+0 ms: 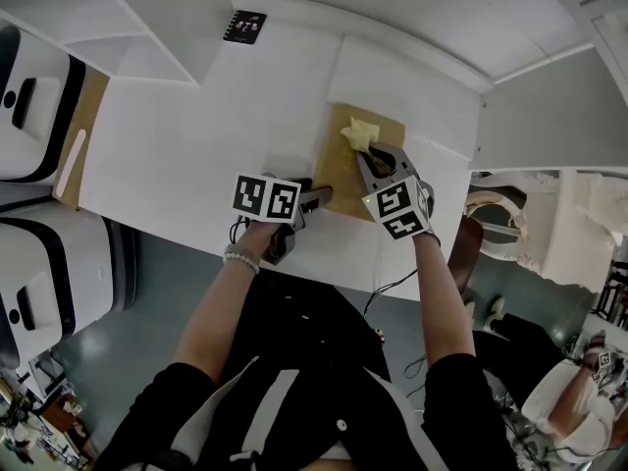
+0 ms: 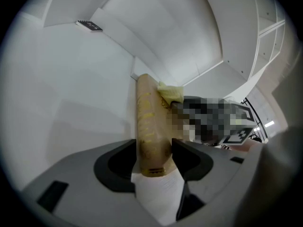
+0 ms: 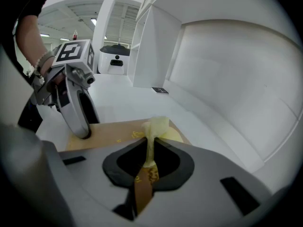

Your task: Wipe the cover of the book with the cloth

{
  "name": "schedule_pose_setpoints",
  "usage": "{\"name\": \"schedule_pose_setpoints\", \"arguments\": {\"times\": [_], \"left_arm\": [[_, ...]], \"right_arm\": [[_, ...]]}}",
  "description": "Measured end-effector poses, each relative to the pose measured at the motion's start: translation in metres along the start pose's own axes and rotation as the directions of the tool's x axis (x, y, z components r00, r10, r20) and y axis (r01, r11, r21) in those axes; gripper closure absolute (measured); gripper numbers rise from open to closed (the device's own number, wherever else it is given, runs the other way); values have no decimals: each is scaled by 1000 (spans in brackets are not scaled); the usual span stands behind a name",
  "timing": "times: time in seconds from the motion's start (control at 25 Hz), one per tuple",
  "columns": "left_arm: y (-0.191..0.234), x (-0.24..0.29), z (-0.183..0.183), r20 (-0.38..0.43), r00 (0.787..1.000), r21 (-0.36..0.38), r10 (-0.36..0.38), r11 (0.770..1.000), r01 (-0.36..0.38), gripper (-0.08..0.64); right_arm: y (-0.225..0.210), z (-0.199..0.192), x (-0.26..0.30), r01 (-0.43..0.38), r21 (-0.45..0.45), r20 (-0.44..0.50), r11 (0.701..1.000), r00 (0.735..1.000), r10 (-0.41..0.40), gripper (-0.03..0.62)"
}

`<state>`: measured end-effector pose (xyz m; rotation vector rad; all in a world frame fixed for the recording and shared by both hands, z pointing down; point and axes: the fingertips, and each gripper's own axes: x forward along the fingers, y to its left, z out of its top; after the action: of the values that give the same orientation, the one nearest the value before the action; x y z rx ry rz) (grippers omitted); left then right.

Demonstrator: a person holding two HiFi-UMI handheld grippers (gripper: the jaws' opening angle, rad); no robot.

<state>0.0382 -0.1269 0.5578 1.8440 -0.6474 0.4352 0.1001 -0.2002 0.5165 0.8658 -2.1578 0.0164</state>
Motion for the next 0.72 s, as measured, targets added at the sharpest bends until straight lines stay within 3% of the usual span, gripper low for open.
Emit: {"name": "schedule_pose_setpoints", "arguments": {"times": [0.72], "left_arm": [[-1,-1,0,3,1000,-18,-2,1000,2,327]], "right_arm": [[82,-6,-38,-62,97,20,993,998,60,555]]}}
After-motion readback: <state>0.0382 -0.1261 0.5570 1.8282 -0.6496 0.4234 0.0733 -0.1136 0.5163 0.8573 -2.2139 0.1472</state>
